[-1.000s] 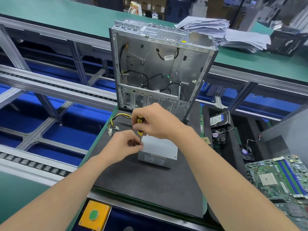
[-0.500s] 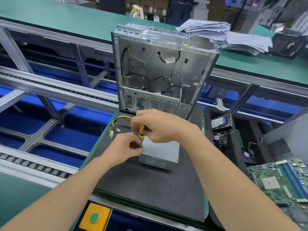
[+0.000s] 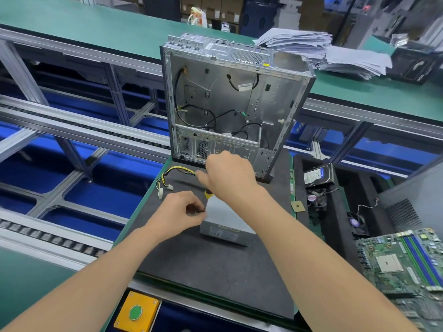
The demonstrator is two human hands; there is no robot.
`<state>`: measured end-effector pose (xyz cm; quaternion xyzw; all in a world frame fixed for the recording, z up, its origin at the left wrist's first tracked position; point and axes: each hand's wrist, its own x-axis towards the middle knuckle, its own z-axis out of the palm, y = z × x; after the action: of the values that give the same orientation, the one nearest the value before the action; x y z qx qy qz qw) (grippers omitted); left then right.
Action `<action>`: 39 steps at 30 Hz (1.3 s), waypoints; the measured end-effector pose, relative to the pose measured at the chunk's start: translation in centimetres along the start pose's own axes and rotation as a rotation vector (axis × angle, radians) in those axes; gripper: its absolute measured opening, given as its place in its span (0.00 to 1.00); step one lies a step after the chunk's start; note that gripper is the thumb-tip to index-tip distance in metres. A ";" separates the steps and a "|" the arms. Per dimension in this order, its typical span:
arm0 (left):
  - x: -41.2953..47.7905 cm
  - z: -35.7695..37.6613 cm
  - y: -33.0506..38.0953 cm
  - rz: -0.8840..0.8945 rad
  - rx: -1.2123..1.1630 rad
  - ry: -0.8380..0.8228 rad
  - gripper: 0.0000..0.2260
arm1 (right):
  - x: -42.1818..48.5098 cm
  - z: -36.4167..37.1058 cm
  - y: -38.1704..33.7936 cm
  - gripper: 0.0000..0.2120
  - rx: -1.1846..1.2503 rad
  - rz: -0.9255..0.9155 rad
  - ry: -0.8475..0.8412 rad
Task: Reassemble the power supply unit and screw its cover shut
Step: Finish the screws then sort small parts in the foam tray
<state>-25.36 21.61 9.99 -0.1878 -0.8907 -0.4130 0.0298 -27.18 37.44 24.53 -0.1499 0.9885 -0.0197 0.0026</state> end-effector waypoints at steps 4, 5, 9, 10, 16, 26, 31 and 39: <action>0.3 0.1 0.1 -0.014 0.008 0.000 0.10 | -0.6 -0.6 1.0 0.17 0.031 -0.245 -0.080; 0.3 0.0 0.1 -0.019 0.003 0.001 0.10 | -0.9 -1.0 1.2 0.13 0.042 -0.351 -0.101; 0.4 0.1 -0.2 -0.020 0.040 -0.025 0.10 | -1.4 -2.4 1.7 0.10 0.014 -0.601 -0.142; 0.4 0.1 -0.2 -0.019 0.054 -0.033 0.10 | -1.4 -2.5 1.6 0.12 0.015 -0.618 -0.163; 0.3 0.1 -0.1 0.020 0.050 -0.035 0.10 | -1.1 -1.9 1.4 0.06 0.054 -0.509 -0.140; 0.4 0.2 0.0 -0.023 0.009 -0.010 0.09 | -0.1 0.4 -0.1 0.25 0.124 0.003 0.034; 0.7 0.1 0.3 0.001 0.030 -0.024 0.12 | -0.9 -0.6 0.5 0.23 0.007 -0.162 0.015; 0.6 0.1 0.2 -0.006 0.039 -0.021 0.15 | -1.5 -2.8 1.4 0.14 -0.047 -0.571 -0.249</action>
<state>-25.85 22.01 10.21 -0.1890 -0.8994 -0.3935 0.0227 -26.19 39.37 27.31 -0.4228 0.8987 0.0218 0.1145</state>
